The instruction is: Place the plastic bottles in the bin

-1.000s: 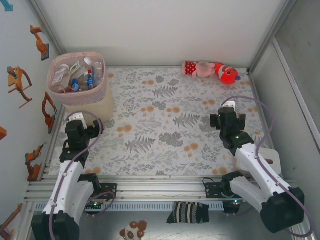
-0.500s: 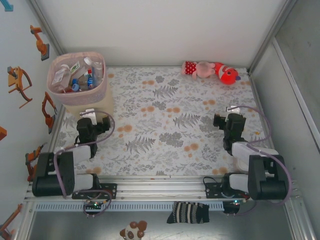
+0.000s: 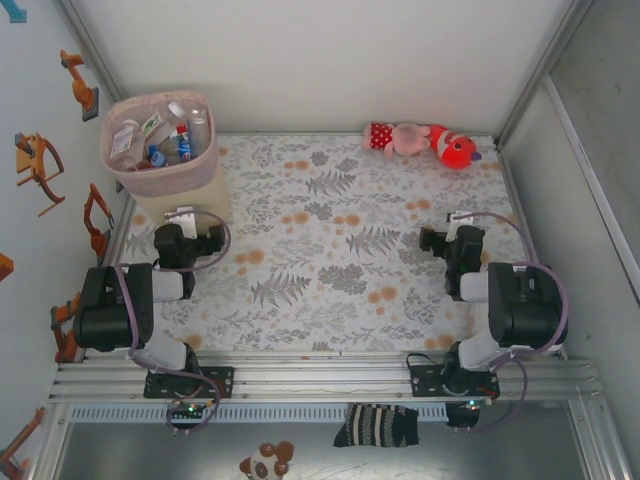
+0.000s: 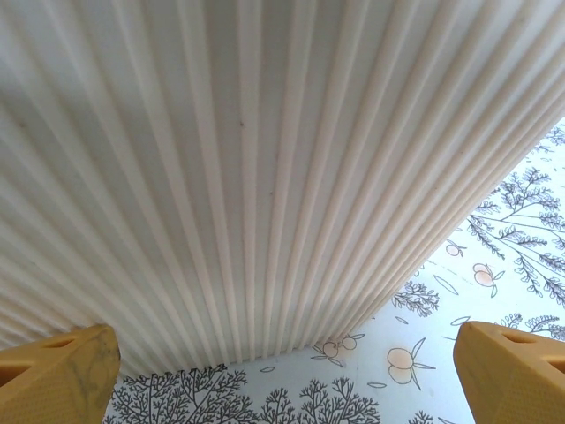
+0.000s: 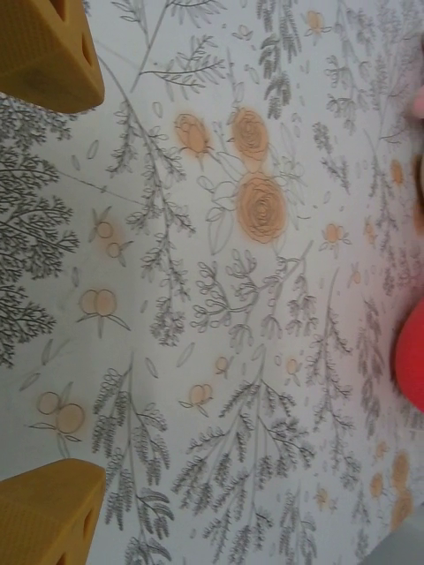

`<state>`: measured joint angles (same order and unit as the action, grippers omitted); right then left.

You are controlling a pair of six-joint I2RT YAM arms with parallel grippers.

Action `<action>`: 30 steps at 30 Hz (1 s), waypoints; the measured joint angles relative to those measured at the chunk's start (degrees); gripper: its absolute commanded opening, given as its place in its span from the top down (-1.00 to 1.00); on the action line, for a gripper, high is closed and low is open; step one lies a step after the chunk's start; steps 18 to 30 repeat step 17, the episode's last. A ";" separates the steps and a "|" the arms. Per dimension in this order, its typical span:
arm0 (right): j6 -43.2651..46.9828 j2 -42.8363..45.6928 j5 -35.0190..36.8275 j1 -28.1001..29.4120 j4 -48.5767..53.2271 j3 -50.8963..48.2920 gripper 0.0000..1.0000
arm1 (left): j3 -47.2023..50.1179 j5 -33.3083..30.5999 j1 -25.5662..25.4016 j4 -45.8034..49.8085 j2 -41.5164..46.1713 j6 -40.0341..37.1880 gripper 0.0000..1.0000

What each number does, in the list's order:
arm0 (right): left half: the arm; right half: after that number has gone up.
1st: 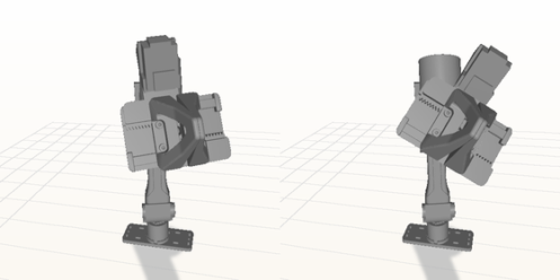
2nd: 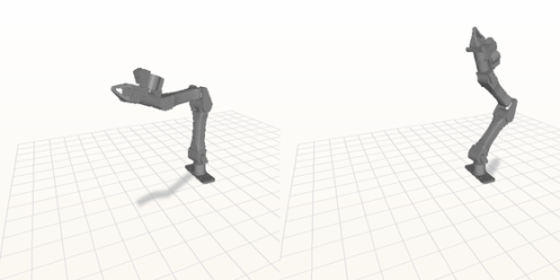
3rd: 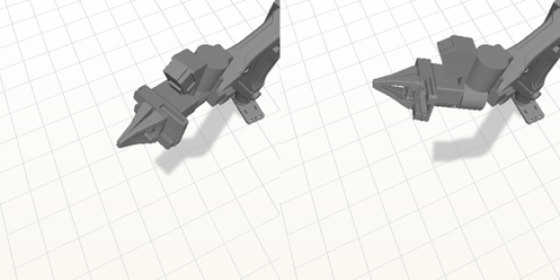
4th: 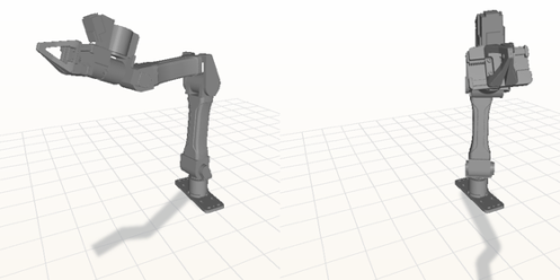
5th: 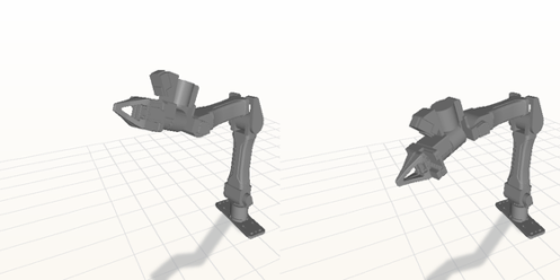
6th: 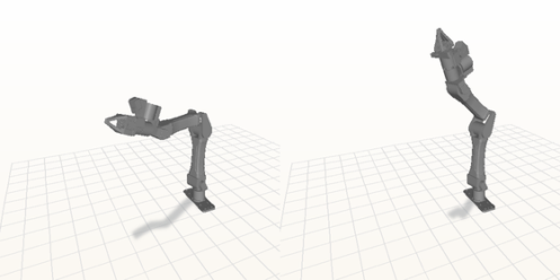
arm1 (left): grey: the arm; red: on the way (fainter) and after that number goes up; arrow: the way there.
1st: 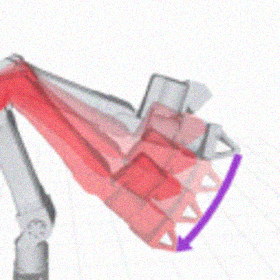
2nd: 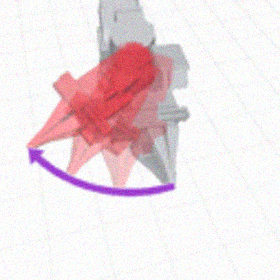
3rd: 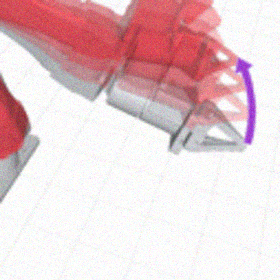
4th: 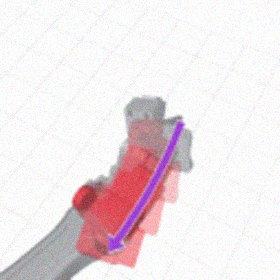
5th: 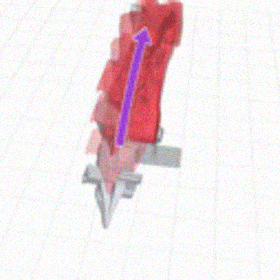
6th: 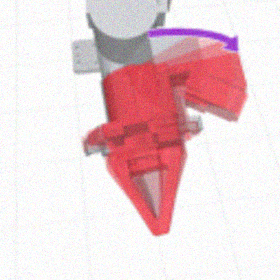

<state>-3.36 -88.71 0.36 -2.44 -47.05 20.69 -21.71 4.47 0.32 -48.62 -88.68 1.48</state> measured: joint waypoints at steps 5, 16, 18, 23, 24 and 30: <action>-0.02 0.00 -0.24 -0.07 -0.39 0.48 -0.99 | -0.07 -0.57 -0.02 0.24 0.00 0.04 -0.94; -0.04 0.00 -0.39 -0.07 -0.37 0.48 -0.99 | -0.09 -0.59 0.00 0.26 0.00 0.07 -0.93; -0.04 0.00 -0.39 -0.07 -0.39 0.48 -0.99 | -0.09 -0.59 -0.02 0.26 0.00 0.07 -0.94; -0.04 0.00 -0.39 -0.07 -0.39 0.48 -0.99 | -0.09 -0.59 -0.02 0.26 0.00 0.07 -0.94; -0.04 0.00 -0.39 -0.07 -0.39 0.48 -0.99 | -0.09 -0.59 -0.02 0.26 0.00 0.07 -0.94; -0.04 0.00 -0.39 -0.07 -0.39 0.48 -0.99 | -0.09 -0.59 -0.02 0.26 0.00 0.07 -0.94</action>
